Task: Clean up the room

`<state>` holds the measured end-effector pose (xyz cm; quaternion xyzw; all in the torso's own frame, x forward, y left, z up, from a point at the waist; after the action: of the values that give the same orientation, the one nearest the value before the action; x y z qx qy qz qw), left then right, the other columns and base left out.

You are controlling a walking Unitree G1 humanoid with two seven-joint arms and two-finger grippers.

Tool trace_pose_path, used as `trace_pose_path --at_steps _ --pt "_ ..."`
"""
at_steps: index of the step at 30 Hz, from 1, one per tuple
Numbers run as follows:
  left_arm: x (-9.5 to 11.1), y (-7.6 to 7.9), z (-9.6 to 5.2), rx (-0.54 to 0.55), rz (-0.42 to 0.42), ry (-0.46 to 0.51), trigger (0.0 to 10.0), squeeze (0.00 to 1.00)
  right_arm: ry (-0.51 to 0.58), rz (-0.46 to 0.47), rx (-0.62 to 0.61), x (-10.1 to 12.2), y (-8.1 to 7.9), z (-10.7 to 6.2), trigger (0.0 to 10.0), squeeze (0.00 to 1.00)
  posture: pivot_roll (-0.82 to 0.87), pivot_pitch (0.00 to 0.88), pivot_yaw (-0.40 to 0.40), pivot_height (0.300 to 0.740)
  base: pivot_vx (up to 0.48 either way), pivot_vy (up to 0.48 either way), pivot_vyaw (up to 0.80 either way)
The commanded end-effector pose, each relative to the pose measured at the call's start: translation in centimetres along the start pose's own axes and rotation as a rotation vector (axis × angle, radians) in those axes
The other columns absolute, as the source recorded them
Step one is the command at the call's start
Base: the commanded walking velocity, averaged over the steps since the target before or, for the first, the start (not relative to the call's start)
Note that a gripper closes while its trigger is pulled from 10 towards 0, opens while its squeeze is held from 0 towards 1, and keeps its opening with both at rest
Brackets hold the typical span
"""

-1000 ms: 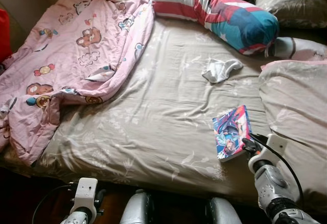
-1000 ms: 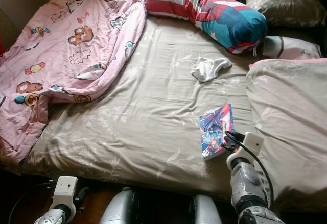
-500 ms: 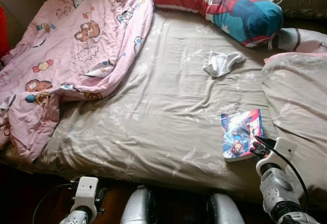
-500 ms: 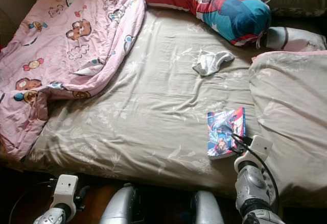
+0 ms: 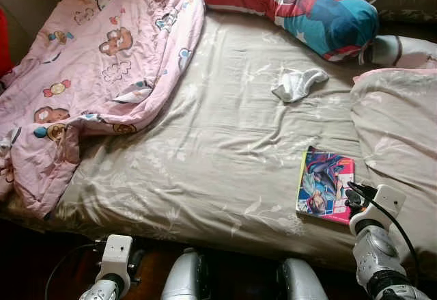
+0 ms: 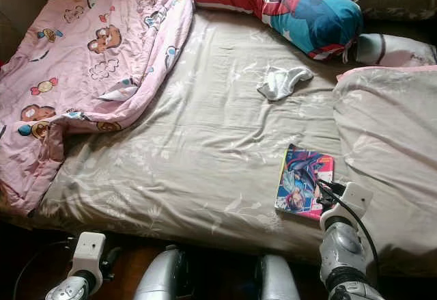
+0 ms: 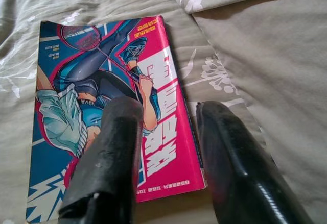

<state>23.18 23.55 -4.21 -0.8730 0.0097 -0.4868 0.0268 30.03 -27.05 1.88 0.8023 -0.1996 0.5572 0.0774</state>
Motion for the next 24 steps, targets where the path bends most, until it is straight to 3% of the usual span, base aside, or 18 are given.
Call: trace_pose_path --at_steps 1,4,6,7,12,14,16,19,24 --pt "-1.2 -0.2 -0.5 0.003 0.009 -0.048 10.0 0.0 -0.029 -0.01 -0.023 -0.9 0.7 -0.3 10.0 1.0 0.02 0.27 0.127 0.652 0.0 0.0 0.0" --pt "-1.2 -0.1 -0.4 0.001 0.006 -0.048 10.0 0.0 0.002 -0.004 -0.044 -0.3 0.9 -0.2 10.0 1.0 0.02 0.263 0.124 0.652 0.0 0.0 0.0" --pt "-1.1 0.0 -0.4 0.0 0.004 -0.048 10.0 0.0 0.042 0.004 -0.046 0.3 0.9 -0.2 10.0 0.95 0.01 0.255 0.12 0.652 0.0 0.0 0.0" --pt "-1.1 0.1 -0.3 -0.001 0.001 -0.049 10.0 0.0 0.076 -0.027 -0.034 0.7 0.6 -0.1 10.0 0.0 0.01 0.248 0.117 0.652 0.0 0.0 0.0" --pt "-0.9 0.4 0.0 0.001 -0.008 -0.055 10.0 0.0 0.119 -0.095 0.074 0.8 -1.5 -0.3 10.0 0.0 -0.01 0.222 0.107 0.652 0.0 0.0 0.0" --pt "-0.7 0.7 0.3 0.007 -0.026 -0.059 10.0 0.0 0.096 -0.128 0.165 -0.7 -3.6 -0.9 10.0 0.0 -0.03 0.191 0.095 0.652 0.0 0.0 0.0" --pt "-0.4 1.0 0.5 0.013 -0.038 -0.061 10.0 0.0 0.072 -0.155 0.204 -1.7 -4.4 -1.3 10.0 0.0 -0.03 0.173 0.09 0.652 0.0 0.0 0.0" --pt "0.0 1.1 0.8 0.02 -0.05 -0.064 10.0 0.0 0.048 -0.138 0.219 -2.6 -4.9 -1.7 10.0 0.0 -0.04 0.145 0.085 0.652 0.0 0.0 0.0" --pt "0.9 1.3 1.5 0.036 -0.076 -0.068 10.0 0.0 -0.096 -0.145 0.225 -6.3 -5.0 -3.1 10.0 0.0 -0.02 0.103 0.074 0.671 0.0 0.0 0.0"
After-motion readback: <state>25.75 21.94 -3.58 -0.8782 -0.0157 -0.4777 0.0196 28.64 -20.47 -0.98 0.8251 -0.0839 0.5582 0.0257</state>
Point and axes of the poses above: a point about 5 cm out from each wrist's last joint towards the gripper, its own z axis pointing out of the wrist towards the gripper, its own x axis along the axis of the wrist's last joint, y = z × x, the point moved 1 cm from there along z, pointing out of the wrist towards the gripper, and after that the axes turned 5 degrees about -z, right-handed, at the moved point
